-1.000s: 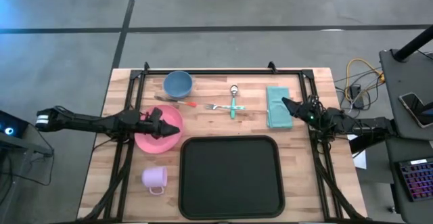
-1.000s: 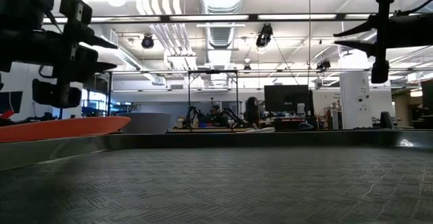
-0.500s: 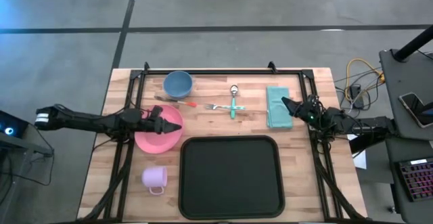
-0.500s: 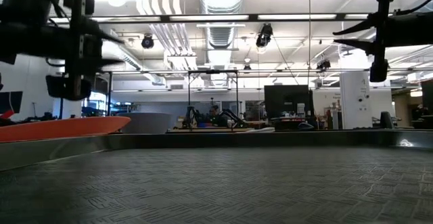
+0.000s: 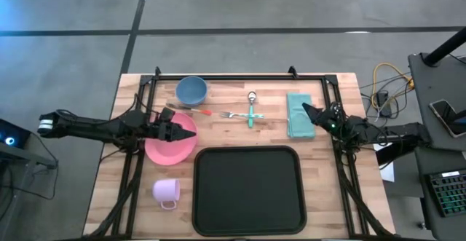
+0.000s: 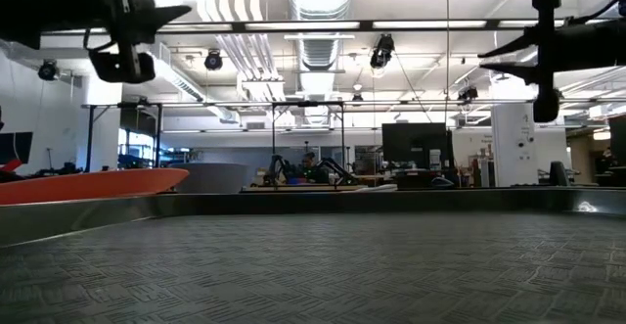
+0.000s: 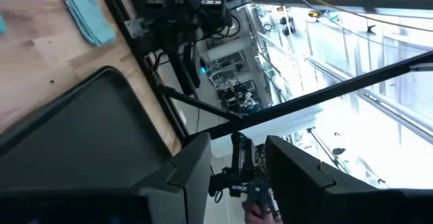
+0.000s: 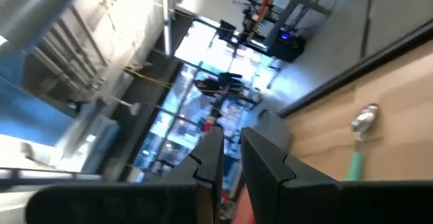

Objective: Set up tray
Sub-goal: Put the pink plate on the black tray

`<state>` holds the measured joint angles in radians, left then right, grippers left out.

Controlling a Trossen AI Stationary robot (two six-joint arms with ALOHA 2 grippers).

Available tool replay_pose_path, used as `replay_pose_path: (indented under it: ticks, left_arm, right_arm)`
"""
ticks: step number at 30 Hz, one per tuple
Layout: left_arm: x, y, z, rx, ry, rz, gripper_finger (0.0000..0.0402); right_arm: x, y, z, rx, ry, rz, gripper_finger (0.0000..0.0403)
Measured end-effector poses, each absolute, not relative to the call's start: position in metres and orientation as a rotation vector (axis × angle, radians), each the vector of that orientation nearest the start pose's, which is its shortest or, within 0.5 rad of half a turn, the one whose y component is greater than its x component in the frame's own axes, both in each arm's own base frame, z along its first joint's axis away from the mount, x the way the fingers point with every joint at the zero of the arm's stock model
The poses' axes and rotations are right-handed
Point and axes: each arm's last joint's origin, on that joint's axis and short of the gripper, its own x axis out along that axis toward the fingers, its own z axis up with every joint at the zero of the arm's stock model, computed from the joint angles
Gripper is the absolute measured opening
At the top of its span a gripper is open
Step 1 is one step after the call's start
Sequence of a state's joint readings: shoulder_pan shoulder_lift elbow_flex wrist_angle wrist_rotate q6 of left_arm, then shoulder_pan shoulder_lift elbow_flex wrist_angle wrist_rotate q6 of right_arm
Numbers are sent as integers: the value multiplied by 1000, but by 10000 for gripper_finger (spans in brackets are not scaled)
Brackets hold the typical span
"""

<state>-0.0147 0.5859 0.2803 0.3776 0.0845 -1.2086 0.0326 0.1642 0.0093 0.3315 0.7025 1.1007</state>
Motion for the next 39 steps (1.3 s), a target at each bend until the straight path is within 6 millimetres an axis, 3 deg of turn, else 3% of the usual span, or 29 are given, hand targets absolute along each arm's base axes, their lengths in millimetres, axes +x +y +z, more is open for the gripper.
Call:
replay_pose_path:
  ticks: [5, 12, 19, 29, 36, 39]
  left_arm:
    - [155, -5, 244, -1201, 12, -120, 123]
    - [169, -3, 236, -1141, 38, -12, 123]
    - [174, -1, 237, -1133, 24, 45, 123]
    - [162, 0, 243, -1119, -2, 62, 123]
    - [146, 2, 254, -1075, -90, 69, 123]
    - [137, 2, 247, -1077, -12, 122, 123]
  right_arm:
    - [105, -14, 185, 1248, -529, -435, 43]
    - [118, -12, 171, 1310, -387, -447, 45]
    - [135, -12, 175, 1320, -317, -540, 96]
    - [179, -20, 186, 1312, -154, -651, 200]
    - [223, -31, 189, 1338, 80, -609, 221]
    - [243, -38, 195, 1298, 119, -616, 220]
